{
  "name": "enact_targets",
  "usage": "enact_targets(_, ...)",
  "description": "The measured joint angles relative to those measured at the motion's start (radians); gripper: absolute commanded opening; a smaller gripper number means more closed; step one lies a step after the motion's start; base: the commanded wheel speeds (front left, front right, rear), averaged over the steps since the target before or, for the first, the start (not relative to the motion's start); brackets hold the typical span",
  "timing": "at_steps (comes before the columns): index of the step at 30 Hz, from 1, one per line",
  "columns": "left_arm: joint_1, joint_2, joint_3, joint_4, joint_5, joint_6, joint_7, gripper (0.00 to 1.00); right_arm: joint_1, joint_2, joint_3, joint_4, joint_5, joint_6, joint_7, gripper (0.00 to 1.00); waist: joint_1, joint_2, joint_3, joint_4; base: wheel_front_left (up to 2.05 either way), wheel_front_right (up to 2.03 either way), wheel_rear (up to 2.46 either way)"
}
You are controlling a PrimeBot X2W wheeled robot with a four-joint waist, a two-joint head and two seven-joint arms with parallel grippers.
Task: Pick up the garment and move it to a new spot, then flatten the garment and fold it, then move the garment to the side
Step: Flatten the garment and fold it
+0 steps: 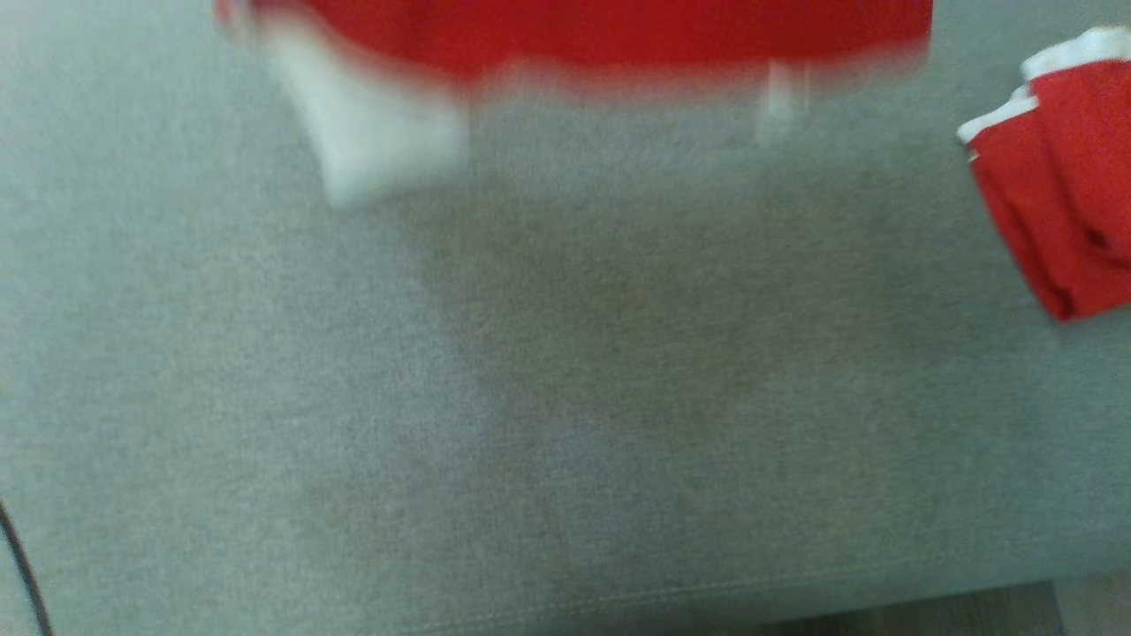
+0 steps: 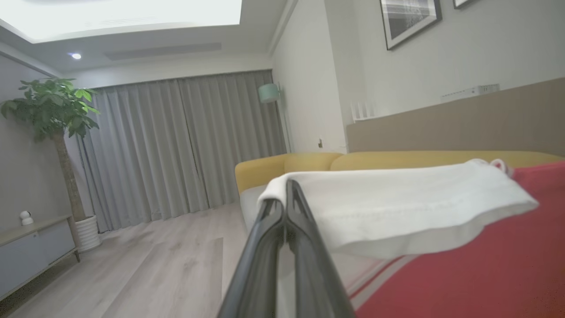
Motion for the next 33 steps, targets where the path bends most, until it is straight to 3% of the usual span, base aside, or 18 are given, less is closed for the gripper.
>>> enact_targets(6, -0.272, -0.058, -0.025, 0.240, 0.063, -0.018, -0.170, 0.00, -0.261, 0.054, -0.002, 0.260, -0.086, 0.000, -0.208, 0.00, -0.0001, 0.0000, 0.080, 0.022, 0.00, 0.00, 0.00)
enact_targets(12, -0.284, -0.104, -0.058, 0.385, 0.058, -0.034, -0.256, 0.00, -0.276, 0.099, -0.029, 0.389, -0.100, 0.000, -0.261, 0.00, -0.0005, 0.0000, 0.087, 0.045, 0.00, 0.00, 0.00)
enact_targets(17, -0.135, -0.141, -0.101, 0.418, 0.007, -0.040, -0.267, 0.00, -0.119, 0.103, -0.026, 0.407, -0.074, 0.000, -0.261, 0.00, -0.0005, 0.0000, 0.086, 0.057, 0.00, 0.00, 0.00)
enact_targets(21, 0.072, -0.142, -0.154, 0.379, -0.041, -0.043, -0.267, 0.00, 0.056, 0.101, 0.050, 0.428, -0.028, 0.000, -0.261, 0.00, -0.0006, 0.0000, 0.068, 0.065, 0.00, 0.00, 0.00)
enact_targets(28, 0.367, -0.090, -0.185, 0.241, -0.056, -0.043, -0.267, 0.00, 0.218, 0.033, 0.219, 0.419, 0.088, 0.000, -0.260, 0.00, -0.0007, 0.0000, 0.017, 0.074, 0.00, 0.00, 0.00)
enact_targets(33, 0.604, -0.027, -0.216, 0.131, -0.056, -0.043, -0.267, 0.00, 0.357, -0.061, 0.360, 0.325, 0.223, 0.000, -0.242, 0.00, -0.0008, 0.0001, -0.053, 0.080, 0.00, 0.00, 0.00)
